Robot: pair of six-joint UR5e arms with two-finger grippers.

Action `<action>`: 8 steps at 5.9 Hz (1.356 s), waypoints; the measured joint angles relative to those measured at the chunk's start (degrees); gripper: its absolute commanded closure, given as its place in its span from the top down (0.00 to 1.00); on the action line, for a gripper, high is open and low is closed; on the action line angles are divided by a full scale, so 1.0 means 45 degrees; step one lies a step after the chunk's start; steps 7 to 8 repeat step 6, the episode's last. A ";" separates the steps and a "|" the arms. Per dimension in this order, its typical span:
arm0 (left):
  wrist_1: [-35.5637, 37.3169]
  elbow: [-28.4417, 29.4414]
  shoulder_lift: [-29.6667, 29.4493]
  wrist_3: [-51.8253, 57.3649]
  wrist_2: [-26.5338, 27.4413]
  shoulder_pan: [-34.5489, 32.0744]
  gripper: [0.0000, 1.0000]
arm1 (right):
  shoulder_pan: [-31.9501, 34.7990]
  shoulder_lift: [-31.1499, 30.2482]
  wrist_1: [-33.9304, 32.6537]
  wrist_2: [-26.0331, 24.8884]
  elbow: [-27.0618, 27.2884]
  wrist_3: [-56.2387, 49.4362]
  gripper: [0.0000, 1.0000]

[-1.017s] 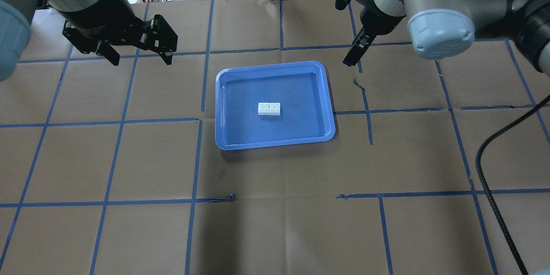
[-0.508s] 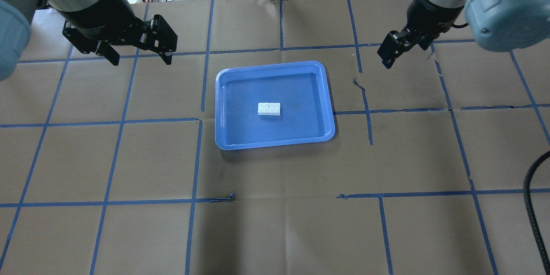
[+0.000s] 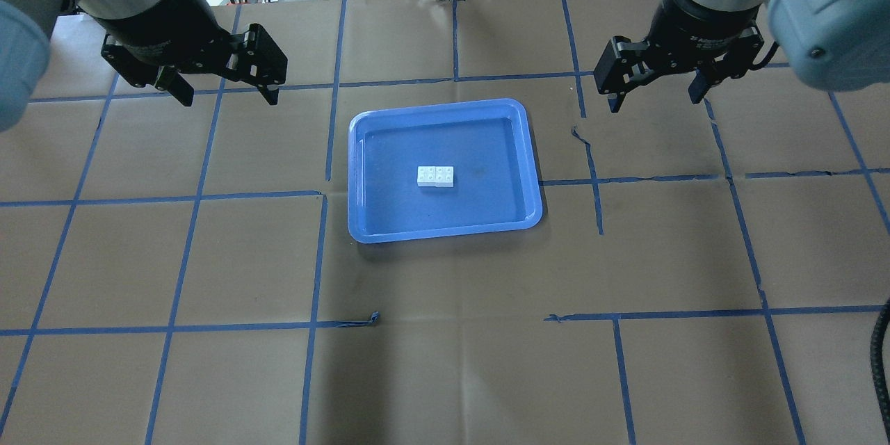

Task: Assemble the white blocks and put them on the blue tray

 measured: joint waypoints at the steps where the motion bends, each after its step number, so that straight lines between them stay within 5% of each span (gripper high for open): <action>1: 0.0000 0.0000 0.0000 0.0004 0.0000 0.0004 0.99 | -0.0007 0.0012 0.0010 0.0012 -0.0098 0.0170 1.00; 8: 0.0000 0.0018 0.0001 -0.0005 -0.0013 0.0018 0.99 | -0.0314 0.0023 0.0114 0.0015 -0.0316 -0.0087 1.00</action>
